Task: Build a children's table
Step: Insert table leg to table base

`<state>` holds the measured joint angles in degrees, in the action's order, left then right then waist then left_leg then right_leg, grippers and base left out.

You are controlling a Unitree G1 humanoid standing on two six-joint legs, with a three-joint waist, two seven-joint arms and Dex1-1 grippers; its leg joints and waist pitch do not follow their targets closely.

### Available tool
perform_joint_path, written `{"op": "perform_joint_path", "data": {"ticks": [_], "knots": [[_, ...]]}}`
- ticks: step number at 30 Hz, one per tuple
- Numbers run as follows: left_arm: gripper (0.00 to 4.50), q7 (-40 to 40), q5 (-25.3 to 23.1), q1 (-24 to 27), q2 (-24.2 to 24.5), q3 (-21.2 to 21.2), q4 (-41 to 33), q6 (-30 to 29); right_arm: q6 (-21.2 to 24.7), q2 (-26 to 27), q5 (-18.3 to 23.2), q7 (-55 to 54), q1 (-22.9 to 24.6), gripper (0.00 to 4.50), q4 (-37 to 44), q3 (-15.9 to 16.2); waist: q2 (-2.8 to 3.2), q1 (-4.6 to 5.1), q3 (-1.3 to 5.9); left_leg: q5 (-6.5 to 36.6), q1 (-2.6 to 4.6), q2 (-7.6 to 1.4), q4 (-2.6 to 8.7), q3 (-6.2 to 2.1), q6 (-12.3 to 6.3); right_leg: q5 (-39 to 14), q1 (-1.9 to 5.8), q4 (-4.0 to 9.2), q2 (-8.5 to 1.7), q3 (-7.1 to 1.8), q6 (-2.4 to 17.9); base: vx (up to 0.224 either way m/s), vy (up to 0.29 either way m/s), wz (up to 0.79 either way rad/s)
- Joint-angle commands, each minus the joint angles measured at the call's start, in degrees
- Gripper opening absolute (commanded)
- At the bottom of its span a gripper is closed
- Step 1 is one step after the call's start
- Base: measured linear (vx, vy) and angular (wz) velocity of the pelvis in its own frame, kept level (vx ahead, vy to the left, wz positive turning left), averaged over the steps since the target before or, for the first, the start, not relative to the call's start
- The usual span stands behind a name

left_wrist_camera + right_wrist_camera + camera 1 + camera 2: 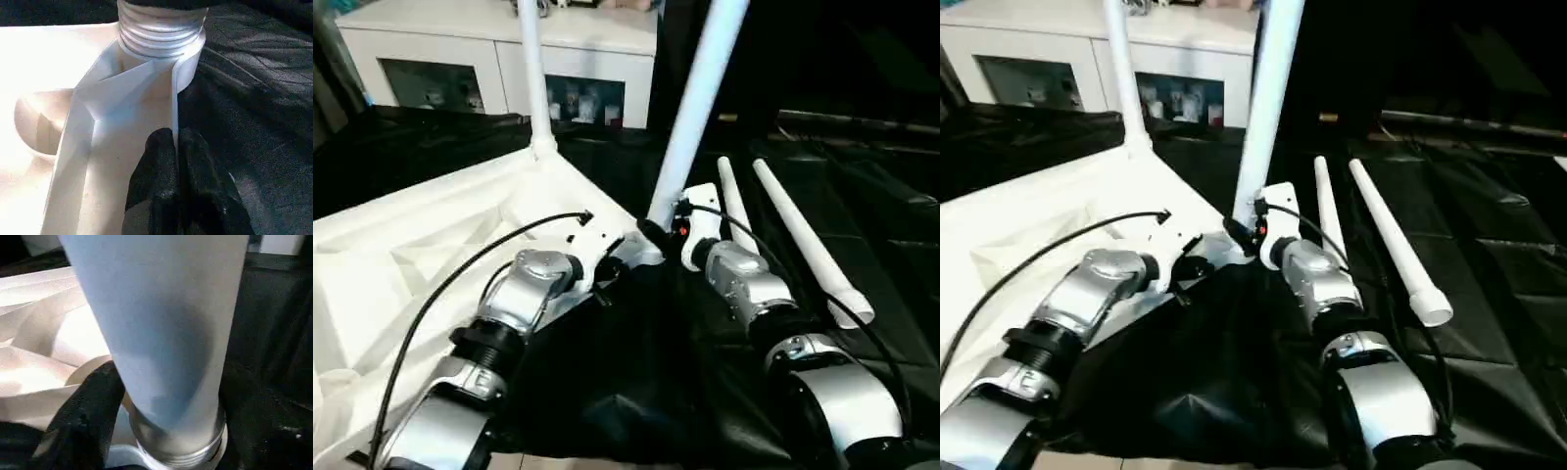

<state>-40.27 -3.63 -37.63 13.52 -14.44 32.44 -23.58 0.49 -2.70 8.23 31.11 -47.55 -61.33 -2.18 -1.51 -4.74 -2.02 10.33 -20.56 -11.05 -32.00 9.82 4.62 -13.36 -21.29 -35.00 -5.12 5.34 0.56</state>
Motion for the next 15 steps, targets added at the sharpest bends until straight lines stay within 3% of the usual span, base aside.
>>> {"op": "perform_joint_path", "data": {"ticks": [1,4,6,11,15], "knots": [[0.00,-0.9,-0.6,0.8,1.1,-0.5,-1.0,1.1,1.5,0.4,-0.8,3.2,1.8,3.54,-1.8,1.2,0.51,-0.09,2.95,6.3,0.05,-2.69,3.41,-0.53,-3.31,4.3,2.53,3.20,-4.08,-3.38,14.4,0.000,0.000,0.00],[0.00,-2.1,-0.5,1.4,1.9,-1.1,-1.8,1.6,0.9,0.0,-0.8,4.3,1.9,3.72,-1.6,1.2,0.58,-0.04,3.18,2.7,-0.10,-2.52,2.89,-0.41,-5.26,9.8,2.57,2.64,-3.97,-3.32,15.7,0.000,0.000,0.00],[0.00,-2.9,-0.5,1.7,2.3,-1.4,-2.3,1.7,0.5,-0.1,-1.0,4.1,1.9,3.72,-1.7,1.2,0.55,-0.06,3.10,2.7,-0.01,-2.52,2.77,-0.26,-5.97,10.2,2.37,2.61,-3.97,-3.30,16.5,0.000,0.000,0.00],[0.00,-3.8,-0.5,2.1,2.8,-1.7,-2.9,1.7,0.0,-0.1,-1.3,4.1,1.8,3.72,-1.8,1.0,0.80,-0.14,3.01,4.0,0.10,-2.69,2.86,-0.31,-5.21,7.4,2.37,2.65,-3.95,-3.29,16.6,0.000,0.000,0.00],[0.00,-6.7,-0.3,2.7,4.0,-2.6,-4.3,2.4,-0.6,-1.2,-1.4,7.0,2.5,3.72,-0.4,1.6,0.77,-0.21,3.13,2.8,0.11,-2.63,2.64,-0.26,-5.69,9.5,2.46,2.40,-3.91,-3.31,16.8,0.000,0.000,0.00]]}}
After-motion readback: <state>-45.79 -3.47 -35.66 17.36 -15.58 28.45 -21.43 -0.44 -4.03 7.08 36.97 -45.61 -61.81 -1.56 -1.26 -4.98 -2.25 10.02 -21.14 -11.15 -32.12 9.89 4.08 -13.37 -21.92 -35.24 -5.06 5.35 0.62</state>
